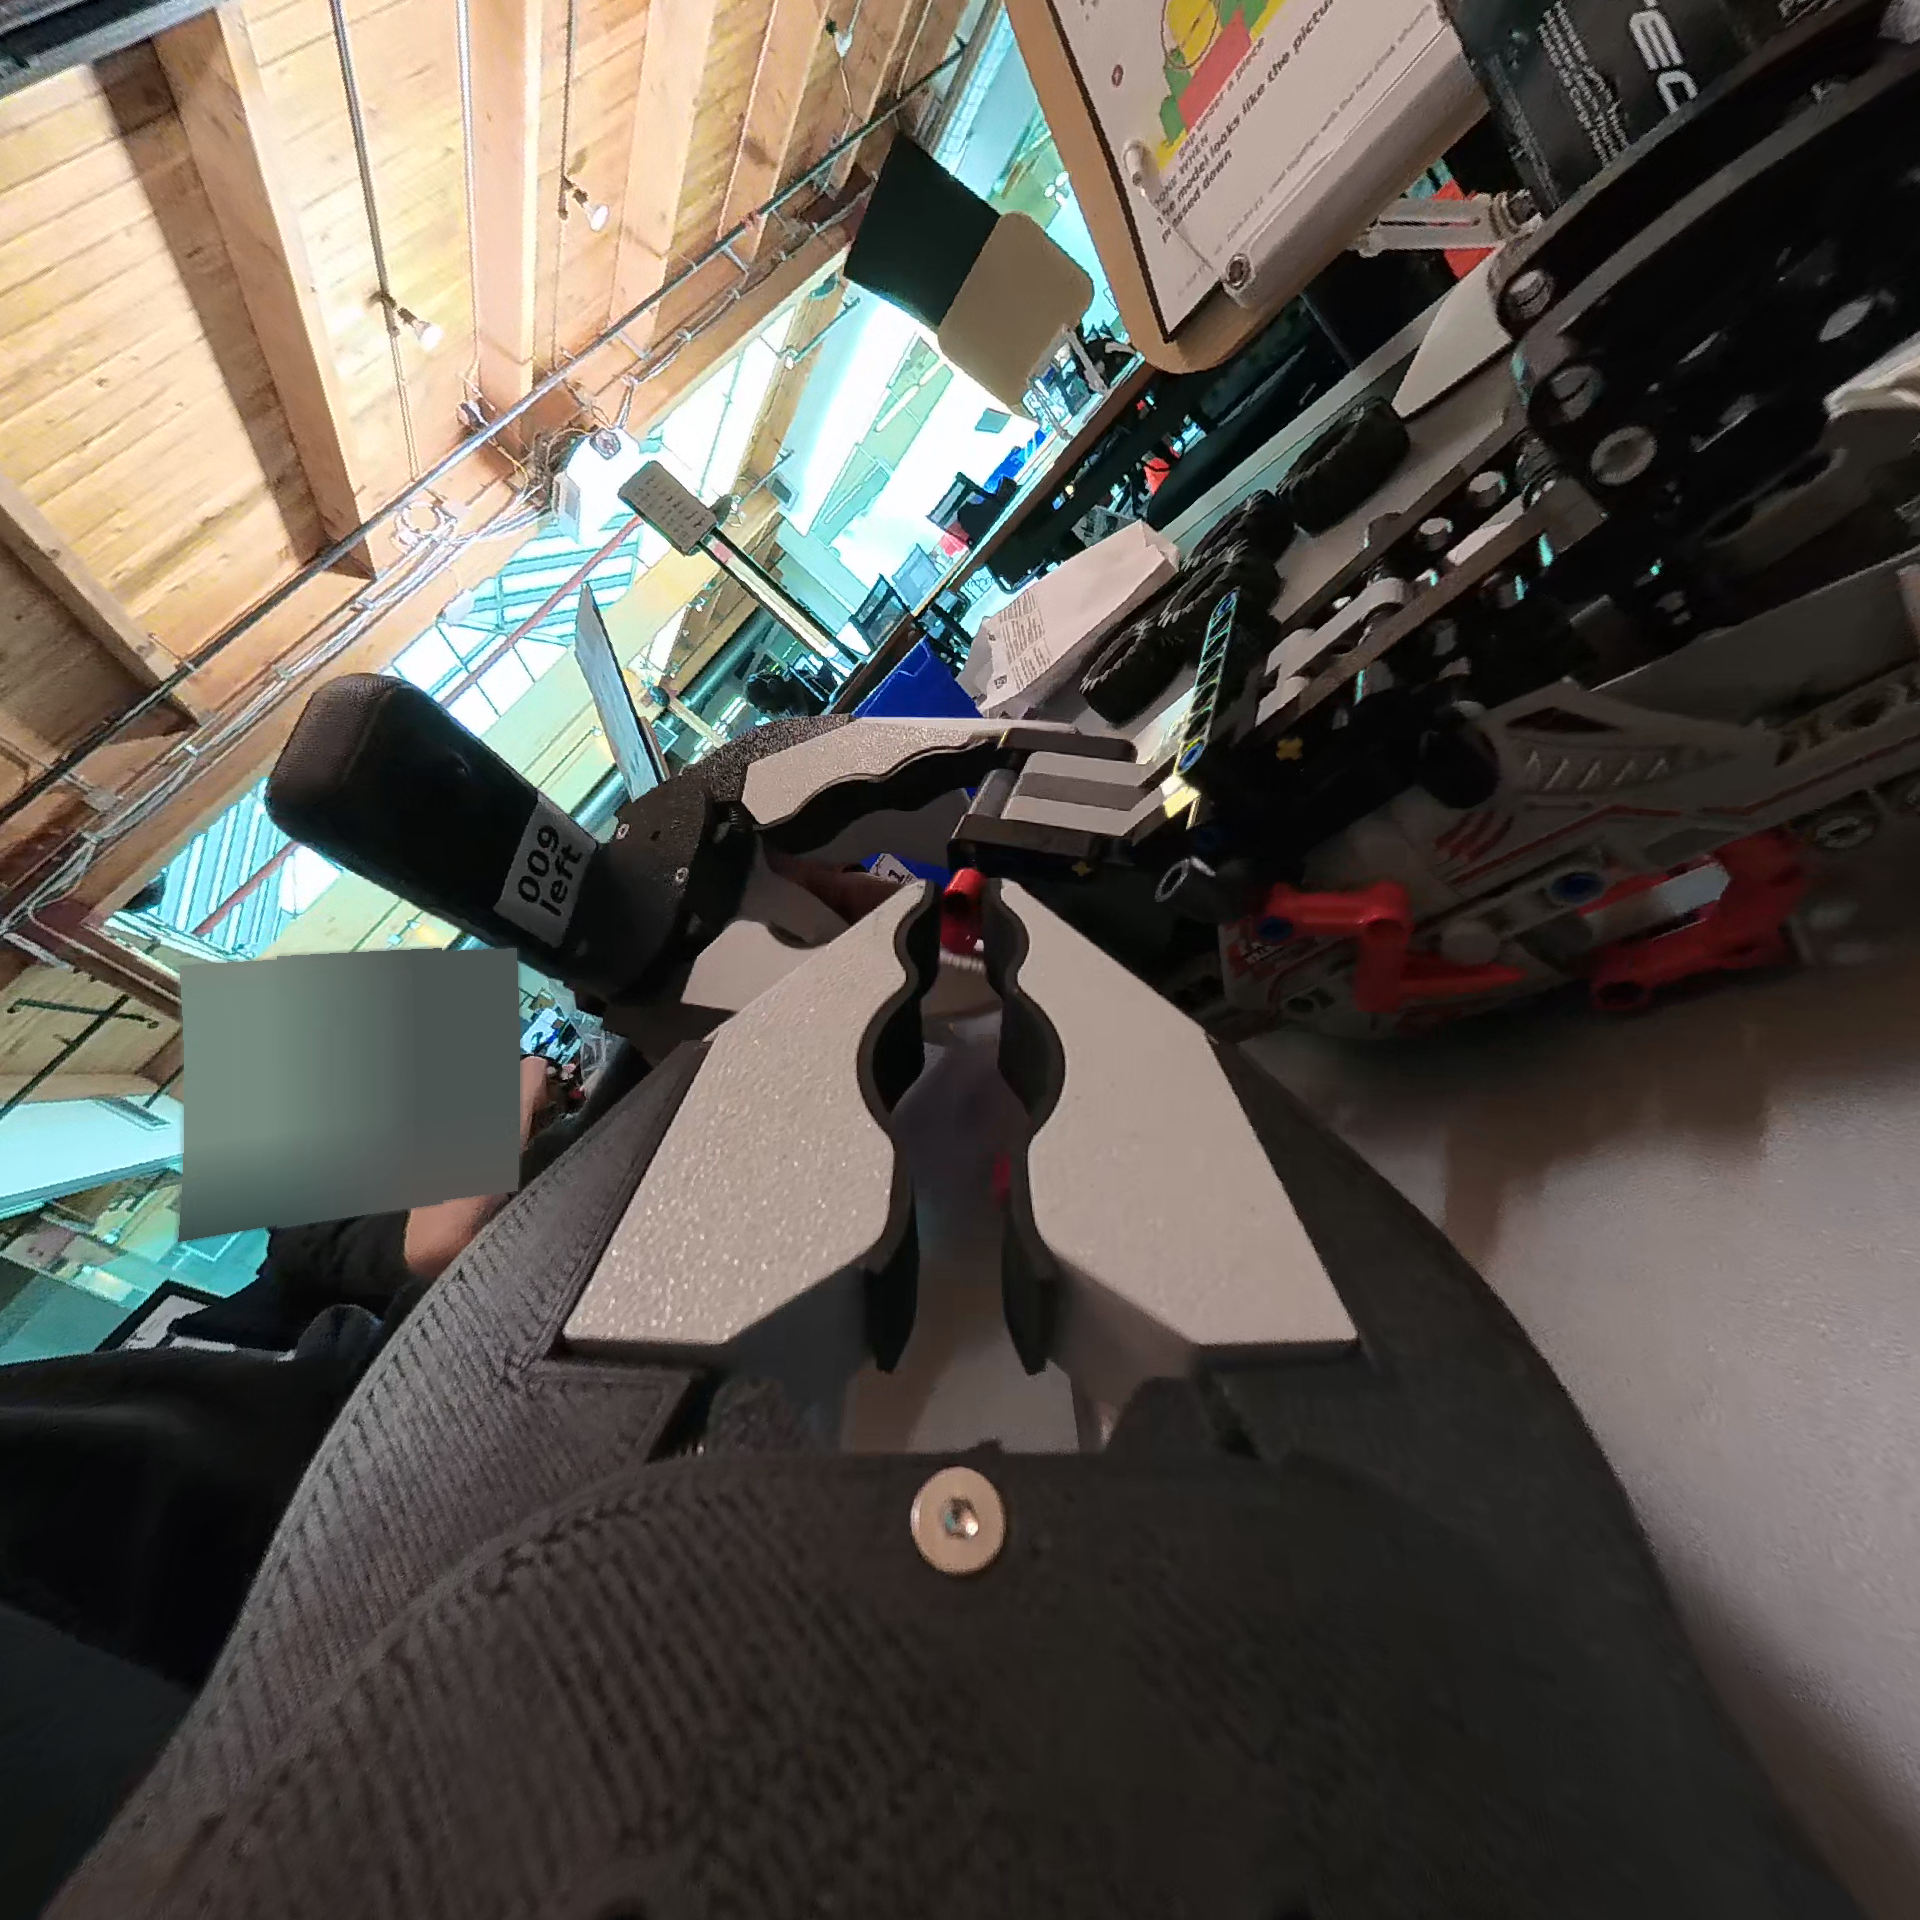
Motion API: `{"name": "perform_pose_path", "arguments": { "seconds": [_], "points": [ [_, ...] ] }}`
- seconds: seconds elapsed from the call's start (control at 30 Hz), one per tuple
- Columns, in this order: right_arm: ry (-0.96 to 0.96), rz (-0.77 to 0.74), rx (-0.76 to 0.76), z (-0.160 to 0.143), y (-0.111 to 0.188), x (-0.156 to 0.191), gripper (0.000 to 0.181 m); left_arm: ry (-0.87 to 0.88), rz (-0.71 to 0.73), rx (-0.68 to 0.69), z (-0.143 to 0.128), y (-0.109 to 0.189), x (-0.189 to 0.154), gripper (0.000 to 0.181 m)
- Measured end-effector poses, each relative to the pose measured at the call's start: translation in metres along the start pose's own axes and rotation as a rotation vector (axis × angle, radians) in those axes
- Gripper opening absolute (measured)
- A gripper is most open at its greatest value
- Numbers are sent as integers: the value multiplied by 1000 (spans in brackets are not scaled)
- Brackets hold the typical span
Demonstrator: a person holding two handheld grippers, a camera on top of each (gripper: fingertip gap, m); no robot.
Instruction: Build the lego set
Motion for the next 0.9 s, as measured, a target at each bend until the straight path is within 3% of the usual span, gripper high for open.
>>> {"name": "perform_pose_path", "arguments": {
  "seconds": [0.2, 0.9],
  "points": [
    [0, 16, -30, 1, -1, 1, 7, 105, 59, -8, 2, -1, -1, 43],
    [134, -76, -8, 1, -3, 4, 7, 72, 262, 20, 1, -9, -10, 39]
  ]
}}
Point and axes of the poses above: each gripper's, where its closed fingertips meet, y back along the fingers, z out of its top, x = y × z across the jaws, the point moved 8 cm from there along y, back along the fingers, and after that the axes turned 5 degrees about y, right-handed, at the moved point
